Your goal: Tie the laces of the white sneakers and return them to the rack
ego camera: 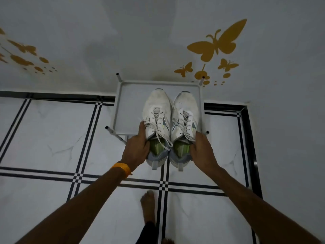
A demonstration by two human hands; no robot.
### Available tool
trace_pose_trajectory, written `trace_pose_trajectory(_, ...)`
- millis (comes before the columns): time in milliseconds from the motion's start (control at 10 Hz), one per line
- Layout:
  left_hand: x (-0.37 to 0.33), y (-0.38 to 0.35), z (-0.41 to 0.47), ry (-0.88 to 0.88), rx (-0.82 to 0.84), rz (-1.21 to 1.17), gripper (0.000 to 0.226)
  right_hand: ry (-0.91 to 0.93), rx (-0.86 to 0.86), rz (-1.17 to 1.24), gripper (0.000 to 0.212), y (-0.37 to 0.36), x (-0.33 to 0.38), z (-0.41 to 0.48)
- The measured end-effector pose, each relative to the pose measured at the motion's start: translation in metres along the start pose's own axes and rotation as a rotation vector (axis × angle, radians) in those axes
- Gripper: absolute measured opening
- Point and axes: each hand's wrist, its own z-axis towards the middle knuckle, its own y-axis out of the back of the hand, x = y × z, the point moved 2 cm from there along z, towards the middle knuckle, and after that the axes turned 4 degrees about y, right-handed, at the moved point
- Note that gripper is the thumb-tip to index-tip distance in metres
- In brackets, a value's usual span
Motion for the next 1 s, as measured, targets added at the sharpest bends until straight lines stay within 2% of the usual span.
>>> trace_pose_trajectory(300,0.045,-0.021,0.148,0.021,0.073,0.053,0.070,-0.123,0.086,-0.055,0.023,-0.049,-0.013,0.149)
trace_pose_trajectory(500,0.077,-0.049,0.218,0.058,0.111,0.022,0.070,-0.111,0.134,-0.058,0.025,-0.081,-0.037,0.219)
trace_pose_trajectory(700,0.089,-0.063,0.234,0.060,0.110,0.034,0.068,-0.086,0.136,-0.071,0.026,-0.101,-0.054,0.233)
trace_pose_trajectory(800,0.087,-0.062,0.235,0.097,0.168,0.064,0.070,-0.081,0.161,-0.093,0.027,-0.100,-0.054,0.233)
trace_pose_trajectory(900,0.073,-0.051,0.237,0.149,0.246,0.198,0.070,-0.153,0.312,-0.149,0.034,-0.085,-0.043,0.235)
trace_pose_trajectory(1000,0.057,-0.033,0.238,0.168,0.108,0.427,0.068,-0.150,0.220,-0.270,0.055,-0.059,-0.027,0.239)
